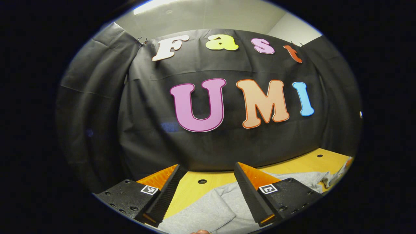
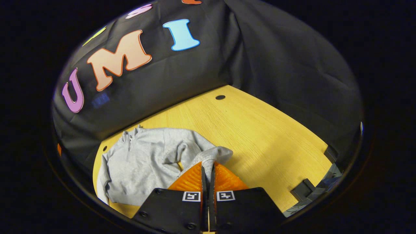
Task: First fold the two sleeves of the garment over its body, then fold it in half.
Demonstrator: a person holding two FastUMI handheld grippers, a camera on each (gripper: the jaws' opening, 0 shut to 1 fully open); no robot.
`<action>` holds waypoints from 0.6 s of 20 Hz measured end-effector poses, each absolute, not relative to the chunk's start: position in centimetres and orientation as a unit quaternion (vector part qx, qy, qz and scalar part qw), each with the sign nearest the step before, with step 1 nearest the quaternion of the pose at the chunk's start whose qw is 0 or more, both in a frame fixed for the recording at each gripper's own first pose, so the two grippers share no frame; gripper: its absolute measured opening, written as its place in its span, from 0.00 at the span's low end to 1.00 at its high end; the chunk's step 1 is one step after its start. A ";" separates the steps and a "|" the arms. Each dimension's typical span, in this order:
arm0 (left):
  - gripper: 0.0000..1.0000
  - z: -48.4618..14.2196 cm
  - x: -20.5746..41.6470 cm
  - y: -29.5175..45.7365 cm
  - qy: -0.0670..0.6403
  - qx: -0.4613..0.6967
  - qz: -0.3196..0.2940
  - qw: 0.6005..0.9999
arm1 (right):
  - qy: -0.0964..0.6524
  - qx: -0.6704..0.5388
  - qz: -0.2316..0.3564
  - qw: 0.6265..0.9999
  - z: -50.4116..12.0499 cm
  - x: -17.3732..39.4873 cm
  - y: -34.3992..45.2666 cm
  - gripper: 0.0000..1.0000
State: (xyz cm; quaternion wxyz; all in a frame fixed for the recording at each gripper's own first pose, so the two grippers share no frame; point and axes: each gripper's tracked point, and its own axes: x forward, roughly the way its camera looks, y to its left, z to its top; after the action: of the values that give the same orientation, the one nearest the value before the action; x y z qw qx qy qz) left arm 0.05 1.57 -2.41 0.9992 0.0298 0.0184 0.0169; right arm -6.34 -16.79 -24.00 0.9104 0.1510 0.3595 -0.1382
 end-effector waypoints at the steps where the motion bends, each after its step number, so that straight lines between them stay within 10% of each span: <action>1: 0.96 -2.4 -0.1 2.0 0.019 0.029 0.022 0.999 | 0.355 0.151 -0.133 0.913 -23.6 -5.5 -16.4 0.04; 12: 0.96 -2.0 -2.3 6.4 0.023 0.043 0.079 0.996 | 0.325 0.164 -0.053 0.930 -20.7 4.5 -8.4 0.04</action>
State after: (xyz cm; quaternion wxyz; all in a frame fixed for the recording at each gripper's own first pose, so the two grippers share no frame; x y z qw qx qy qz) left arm -2.27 6.39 -1.99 0.9957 0.0434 0.0226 0.0785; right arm 4.52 -8.39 -20.69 0.9297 0.1643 0.3253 -0.0527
